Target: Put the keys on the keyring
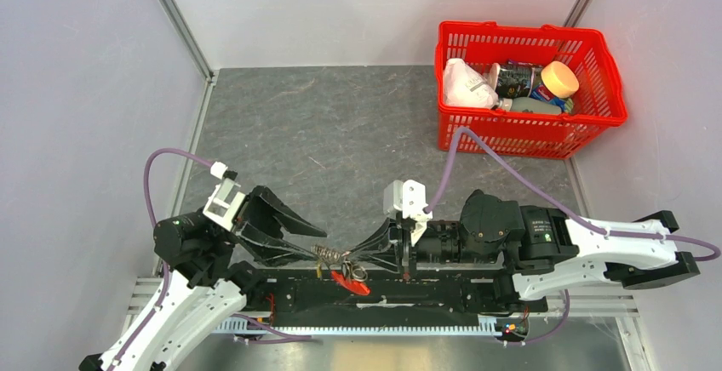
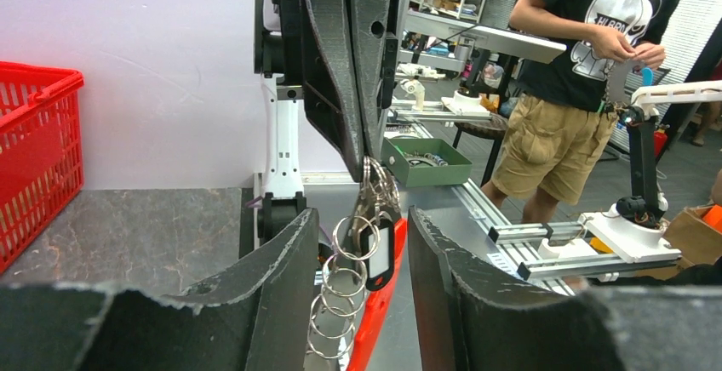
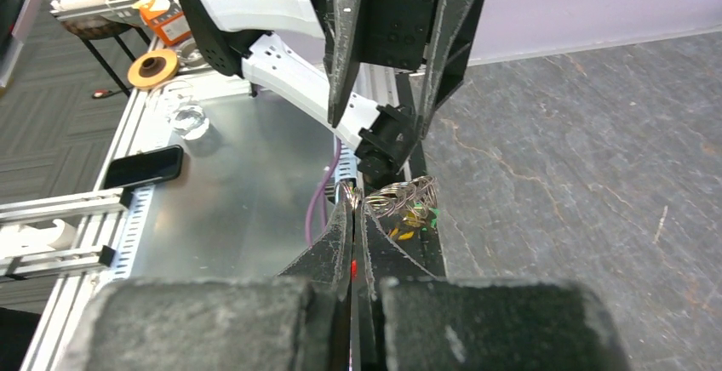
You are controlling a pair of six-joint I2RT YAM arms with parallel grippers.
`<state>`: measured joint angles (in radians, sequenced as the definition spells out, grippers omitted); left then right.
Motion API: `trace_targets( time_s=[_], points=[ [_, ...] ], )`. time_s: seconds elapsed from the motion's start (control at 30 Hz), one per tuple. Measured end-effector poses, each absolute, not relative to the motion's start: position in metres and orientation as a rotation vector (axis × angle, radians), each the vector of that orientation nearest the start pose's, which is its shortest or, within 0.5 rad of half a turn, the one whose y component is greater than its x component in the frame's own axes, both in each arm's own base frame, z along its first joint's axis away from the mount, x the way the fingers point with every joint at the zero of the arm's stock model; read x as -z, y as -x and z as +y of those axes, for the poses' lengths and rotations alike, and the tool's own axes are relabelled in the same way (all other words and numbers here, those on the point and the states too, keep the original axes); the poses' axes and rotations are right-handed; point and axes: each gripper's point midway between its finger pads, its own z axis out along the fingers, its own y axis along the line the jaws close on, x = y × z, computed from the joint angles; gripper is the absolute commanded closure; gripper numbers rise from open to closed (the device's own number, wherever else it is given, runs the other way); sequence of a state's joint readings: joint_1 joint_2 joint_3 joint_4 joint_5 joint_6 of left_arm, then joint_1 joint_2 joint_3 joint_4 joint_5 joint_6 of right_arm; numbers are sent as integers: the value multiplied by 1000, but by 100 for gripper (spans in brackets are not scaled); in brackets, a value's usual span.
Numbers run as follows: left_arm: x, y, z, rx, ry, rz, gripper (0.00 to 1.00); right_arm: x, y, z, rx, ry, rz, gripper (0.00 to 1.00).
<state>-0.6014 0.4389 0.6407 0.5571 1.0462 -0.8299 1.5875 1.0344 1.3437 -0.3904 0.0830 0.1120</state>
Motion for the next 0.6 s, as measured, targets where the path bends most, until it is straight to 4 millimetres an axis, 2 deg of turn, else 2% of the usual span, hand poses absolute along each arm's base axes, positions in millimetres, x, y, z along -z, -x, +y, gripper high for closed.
trace_targets(
  time_s=[0.27, 0.6],
  points=[
    [-412, -12, -209, 1643, -992, 973, 48, -417, 3, 355, -1250, 1156, 1390, 100],
    [-412, -12, -209, 1642, -992, 973, 53, -425, 2, 363, -1281, 1121, 1376, 100]
  ],
)
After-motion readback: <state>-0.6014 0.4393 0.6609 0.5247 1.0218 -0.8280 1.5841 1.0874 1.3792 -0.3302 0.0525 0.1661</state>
